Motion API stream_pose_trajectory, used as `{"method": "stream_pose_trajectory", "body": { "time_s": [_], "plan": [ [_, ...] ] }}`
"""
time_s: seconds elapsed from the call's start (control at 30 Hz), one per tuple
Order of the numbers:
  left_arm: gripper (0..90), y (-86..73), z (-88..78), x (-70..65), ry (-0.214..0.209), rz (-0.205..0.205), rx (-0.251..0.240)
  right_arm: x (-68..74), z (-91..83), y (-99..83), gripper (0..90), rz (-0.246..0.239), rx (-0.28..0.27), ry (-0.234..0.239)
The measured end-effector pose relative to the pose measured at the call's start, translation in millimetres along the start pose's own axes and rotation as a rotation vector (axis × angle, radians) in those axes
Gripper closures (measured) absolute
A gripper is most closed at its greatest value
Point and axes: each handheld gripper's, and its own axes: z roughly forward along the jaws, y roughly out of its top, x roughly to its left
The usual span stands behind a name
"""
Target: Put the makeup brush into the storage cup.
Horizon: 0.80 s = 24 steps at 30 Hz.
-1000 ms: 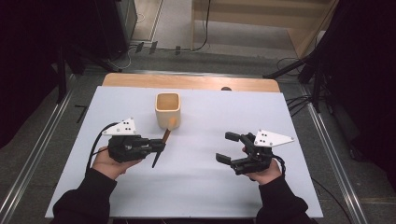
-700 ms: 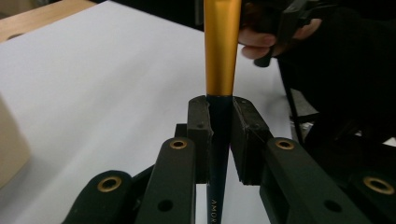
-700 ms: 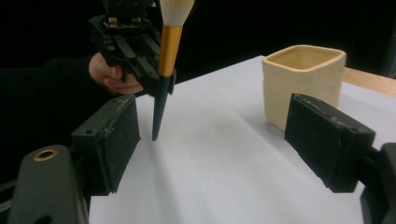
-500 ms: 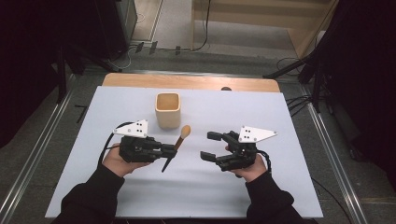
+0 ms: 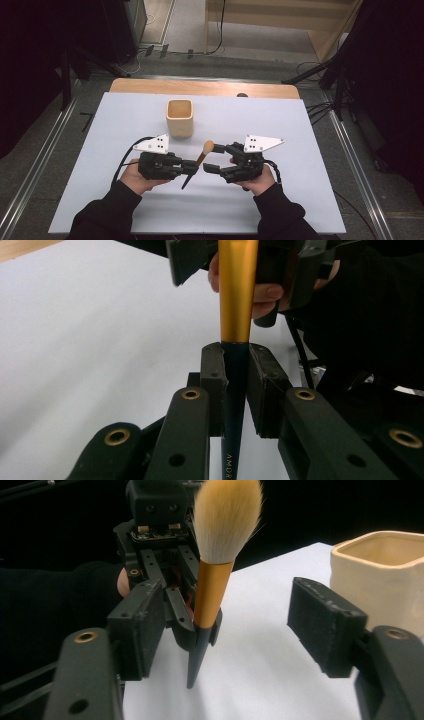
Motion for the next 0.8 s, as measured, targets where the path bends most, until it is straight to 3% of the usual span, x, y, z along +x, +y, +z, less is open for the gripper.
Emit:
{"method": "stream_pose_trajectory", "body": {
  "time_s": [0.17,0.23,0.27,0.4,0.63,0.67,0.7,0.73,0.8],
  "plan": [
    [80.0,0.2,4.1,-2.5,-0.001,0.014,0.006,-0.3,6.9,0.4,50.8,0.027,0.016,0.027],
    [80.0,0.0,4.9,-3.3,-0.005,0.012,0.005,-0.3,7.7,0.5,53.2,0.033,0.013,0.034],
    [80.0,-0.1,5.2,-3.6,0.000,0.015,0.007,-0.4,8.5,0.9,60.3,0.039,0.014,0.046],
    [80.0,-0.3,6.0,-3.9,-0.001,0.017,0.009,0.2,9.9,1.3,71.8,0.043,0.019,0.062],
    [78.7,-1.3,7.2,-3.9,-0.003,0.014,0.010,0.5,11.8,4.3,76.5,0.052,0.050,0.080],
    [76.6,-1.6,7.4,-2.5,-0.018,0.002,0.011,1.1,12.2,5.1,76.7,0.045,0.056,0.080],
    [64.8,-1.6,7.4,-2.5,-0.018,0.002,0.011,1.1,12.2,5.1,76.7,0.045,0.056,0.080],
    [53.6,-3.7,9.1,-0.4,-0.048,0.005,0.006,3.3,12.6,6.8,76.8,0.020,0.071,0.065],
    [41.7,-6.3,11.0,0.0,-0.055,0.023,0.001,4.4,13.3,8.5,76.8,0.007,0.090,0.064]
  ]
}}
